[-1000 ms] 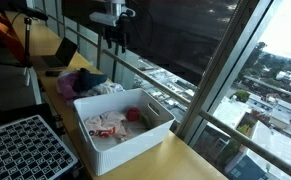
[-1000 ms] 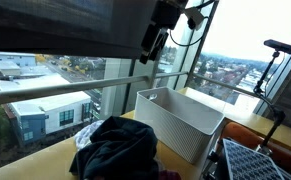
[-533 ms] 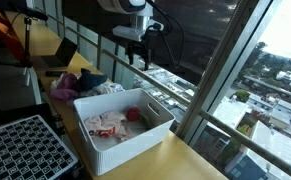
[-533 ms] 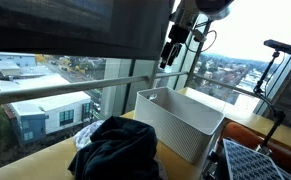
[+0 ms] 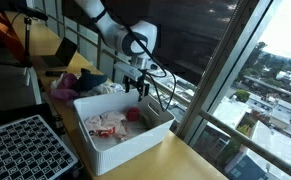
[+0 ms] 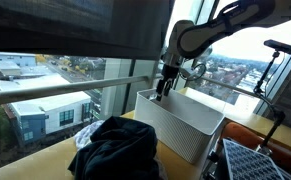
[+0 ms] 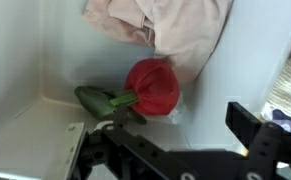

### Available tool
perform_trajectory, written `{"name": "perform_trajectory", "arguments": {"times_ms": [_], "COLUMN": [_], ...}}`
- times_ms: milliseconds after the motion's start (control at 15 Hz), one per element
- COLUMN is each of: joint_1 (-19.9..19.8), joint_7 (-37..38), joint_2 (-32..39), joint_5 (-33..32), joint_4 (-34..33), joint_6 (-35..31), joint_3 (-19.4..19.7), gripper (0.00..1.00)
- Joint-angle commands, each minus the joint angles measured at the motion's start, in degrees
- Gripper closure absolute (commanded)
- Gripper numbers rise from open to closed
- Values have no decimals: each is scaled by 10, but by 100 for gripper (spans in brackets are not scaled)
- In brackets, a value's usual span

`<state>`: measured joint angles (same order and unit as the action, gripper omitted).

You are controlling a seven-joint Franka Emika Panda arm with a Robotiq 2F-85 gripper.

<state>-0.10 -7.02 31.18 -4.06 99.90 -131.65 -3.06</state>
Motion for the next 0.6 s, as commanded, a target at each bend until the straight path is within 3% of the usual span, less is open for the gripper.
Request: {"name": "perform_trajectory", "arguments": {"times_ms": [0,533], "joint_1": [-6,-31], "joint_7": [-19,-44], "joint_2": [63,177], "joint_5": [13,32], "joint_4": [-42,-150], "joint_6": [-14,-10], "joint_3": [-2,-11], "gripper": [0,0]}}
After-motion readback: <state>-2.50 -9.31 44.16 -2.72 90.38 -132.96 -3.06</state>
